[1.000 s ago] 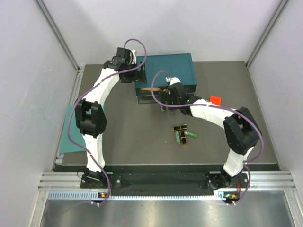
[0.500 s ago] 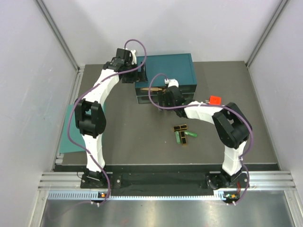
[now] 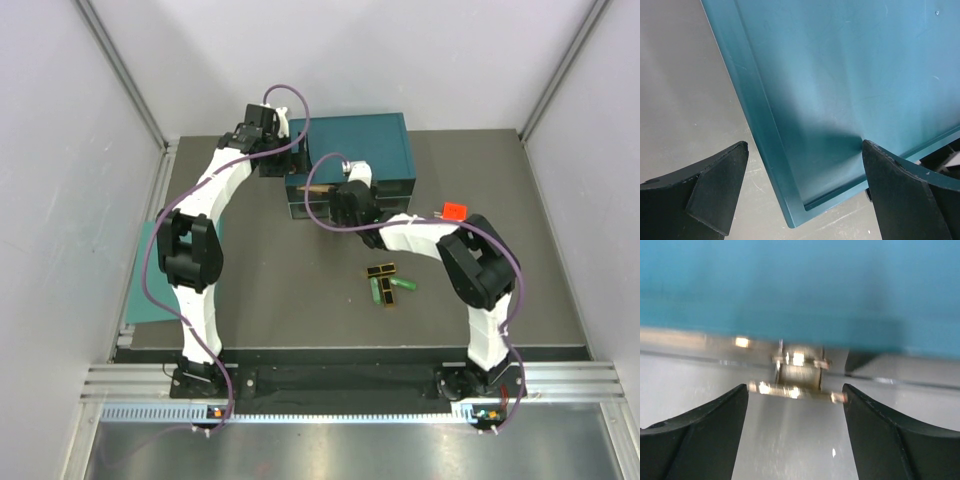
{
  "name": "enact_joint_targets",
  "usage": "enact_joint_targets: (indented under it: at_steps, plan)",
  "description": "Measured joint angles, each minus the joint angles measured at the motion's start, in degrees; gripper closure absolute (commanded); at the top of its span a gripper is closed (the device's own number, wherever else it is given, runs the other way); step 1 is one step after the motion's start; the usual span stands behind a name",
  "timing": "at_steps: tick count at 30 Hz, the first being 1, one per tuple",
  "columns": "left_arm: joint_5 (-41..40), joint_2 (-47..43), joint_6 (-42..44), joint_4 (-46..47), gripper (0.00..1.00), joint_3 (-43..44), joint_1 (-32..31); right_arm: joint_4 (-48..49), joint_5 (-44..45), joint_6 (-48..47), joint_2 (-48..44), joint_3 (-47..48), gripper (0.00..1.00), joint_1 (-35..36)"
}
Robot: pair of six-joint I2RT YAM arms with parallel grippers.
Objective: Organize the makeup
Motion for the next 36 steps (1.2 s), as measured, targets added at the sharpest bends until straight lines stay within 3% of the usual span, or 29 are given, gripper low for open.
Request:
enact_joint_targets:
  at_steps: [11,14,15,20,21,36]
  plan:
    - [0.59,0.0,0.0,0.09,0.01,-0.11,0.04,-4.2,3.8,0.39,4.37,5.33,0.36,0.55]
    - [0.61,0.0,0.0,0.09,0.01,-0.11,0.04,-4.26,4.48,0.42,4.46,5.33,0.43,0.66]
    - [0.61,0.0,0.0,0.09,0.01,-0.11,0.04,-4.33,4.79,0.42,4.46,5.33,0.55,0.66]
    - [0.61,0.0,0.02,0.09,0.01,-0.11,0.04,-4.85,6.43,0.26,4.48,5.33,0.87,0.63]
    - [0.61,0.0,0.02,0.09,0.01,-0.11,0.04,-4.96,6.84,0.09,4.48,5.33,1.0,0.7]
    - [0.61,0.0,0.0,0.11,0.01,-0.13,0.09,-5.03,6.88,-0.2,4.26,5.18,1.0,0.79]
